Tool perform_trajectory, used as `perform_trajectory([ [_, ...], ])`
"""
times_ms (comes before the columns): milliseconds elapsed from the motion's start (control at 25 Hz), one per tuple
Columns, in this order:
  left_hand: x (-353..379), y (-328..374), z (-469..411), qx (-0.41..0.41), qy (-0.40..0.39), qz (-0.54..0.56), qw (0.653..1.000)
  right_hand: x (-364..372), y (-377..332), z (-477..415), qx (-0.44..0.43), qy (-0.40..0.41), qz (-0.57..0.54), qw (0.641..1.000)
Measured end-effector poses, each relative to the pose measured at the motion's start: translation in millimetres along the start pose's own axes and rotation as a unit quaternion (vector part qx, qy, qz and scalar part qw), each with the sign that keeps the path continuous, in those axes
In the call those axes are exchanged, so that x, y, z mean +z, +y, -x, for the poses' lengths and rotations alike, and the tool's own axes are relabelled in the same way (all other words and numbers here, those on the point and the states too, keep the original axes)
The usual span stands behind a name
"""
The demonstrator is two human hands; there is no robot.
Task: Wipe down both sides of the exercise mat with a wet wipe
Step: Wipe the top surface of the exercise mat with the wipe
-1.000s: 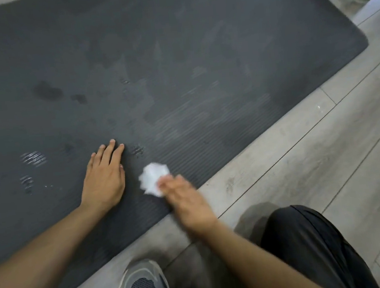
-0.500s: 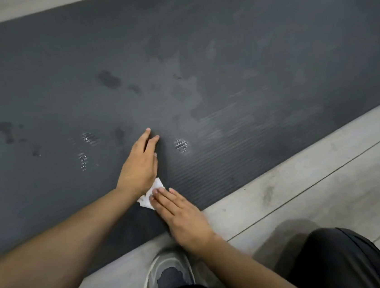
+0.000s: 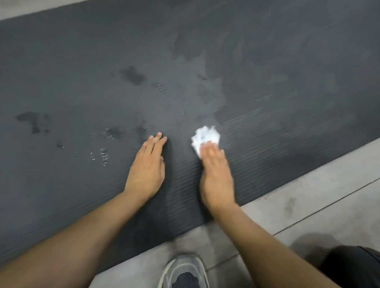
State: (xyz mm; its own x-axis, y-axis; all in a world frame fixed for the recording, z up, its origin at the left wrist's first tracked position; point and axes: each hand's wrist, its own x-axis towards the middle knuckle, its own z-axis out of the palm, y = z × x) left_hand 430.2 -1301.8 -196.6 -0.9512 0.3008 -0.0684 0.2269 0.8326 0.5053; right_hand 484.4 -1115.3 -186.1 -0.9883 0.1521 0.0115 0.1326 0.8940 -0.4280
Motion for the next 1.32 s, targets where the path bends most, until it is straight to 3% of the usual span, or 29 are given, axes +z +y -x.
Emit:
perform_trajectory([
  [80, -9, -5, -3, -0.026, 0.021, 0.04, 0.999, 26, -38, 29, -0.231, -0.086, 0.025, 0.969],
  [160, -19, -14, -4, -0.036, 0.053, 0.019, 0.998, 24, -17, 9, -0.331, -0.127, 0.054, 0.934],
  [200, -21, -20, -2, -0.035, 0.067, -0.016, 0.997, 15, 5, -8, -0.307, -0.111, 0.058, 0.944],
  [280, -18, -30, 1, -0.035, 0.074, -0.073, 0.994, -11, 61, -44, -0.124, -0.041, 0.088, 0.987],
  [360, -12, -32, 6, -0.041, 0.068, -0.086, 0.993, -41, 107, -74, 0.039, 0.016, 0.129, 0.991],
  [440, -6, -32, 4, -0.051, 0.076, -0.072, 0.993, -38, 94, -87, 0.124, 0.046, 0.115, 0.985],
  [480, -5, -31, 4, -0.058, 0.08, -0.064, 0.993, -25, 69, -82, 0.123, 0.059, 0.098, 0.986],
  [520, -4, -30, 4, -0.066, 0.082, -0.052, 0.993, -8, 38, -69, 0.082, 0.054, 0.074, 0.992],
  [600, -7, -29, 4, -0.081, 0.093, -0.003, 0.992, 32, -29, -32, -0.094, -0.018, 0.035, 0.995],
  [680, -16, -35, 5, -0.109, 0.123, 0.047, 0.985, 53, -71, -4, -0.289, -0.106, 0.04, 0.951],
  [760, -24, -44, 4, -0.111, 0.142, 0.046, 0.982, 47, -59, -24, -0.371, -0.131, 0.058, 0.918],
  [800, -27, -49, 4, -0.106, 0.15, 0.024, 0.983, 36, -38, -43, -0.345, -0.111, 0.054, 0.93],
  [840, -28, -55, 4, -0.094, 0.155, -0.012, 0.983, 23, -10, -63, -0.264, -0.084, 0.058, 0.959],
  [920, -24, -63, 5, -0.089, 0.145, -0.052, 0.984, -13, 57, -108, -0.041, -0.011, 0.108, 0.993],
  [1000, -18, -63, 7, -0.097, 0.138, -0.049, 0.984, -38, 86, -130, 0.092, 0.033, 0.113, 0.989],
  [1080, -14, -62, 8, -0.1, 0.144, -0.04, 0.984, -18, 47, -123, 0.148, 0.052, 0.064, 0.985],
  [1120, -13, -63, 8, -0.097, 0.148, -0.039, 0.983, 0, 11, -111, 0.1, 0.038, 0.03, 0.994],
  [1200, -11, -65, 8, -0.088, 0.162, -0.034, 0.982, 44, -60, -70, -0.13, -0.051, 0.008, 0.99],
  [1280, -10, -69, 8, -0.087, 0.172, -0.019, 0.981, 65, -91, -53, -0.324, -0.125, 0.029, 0.937],
  [1320, -10, -69, 7, -0.089, 0.171, -0.011, 0.981, 62, -82, -68, -0.359, -0.145, 0.045, 0.921],
])
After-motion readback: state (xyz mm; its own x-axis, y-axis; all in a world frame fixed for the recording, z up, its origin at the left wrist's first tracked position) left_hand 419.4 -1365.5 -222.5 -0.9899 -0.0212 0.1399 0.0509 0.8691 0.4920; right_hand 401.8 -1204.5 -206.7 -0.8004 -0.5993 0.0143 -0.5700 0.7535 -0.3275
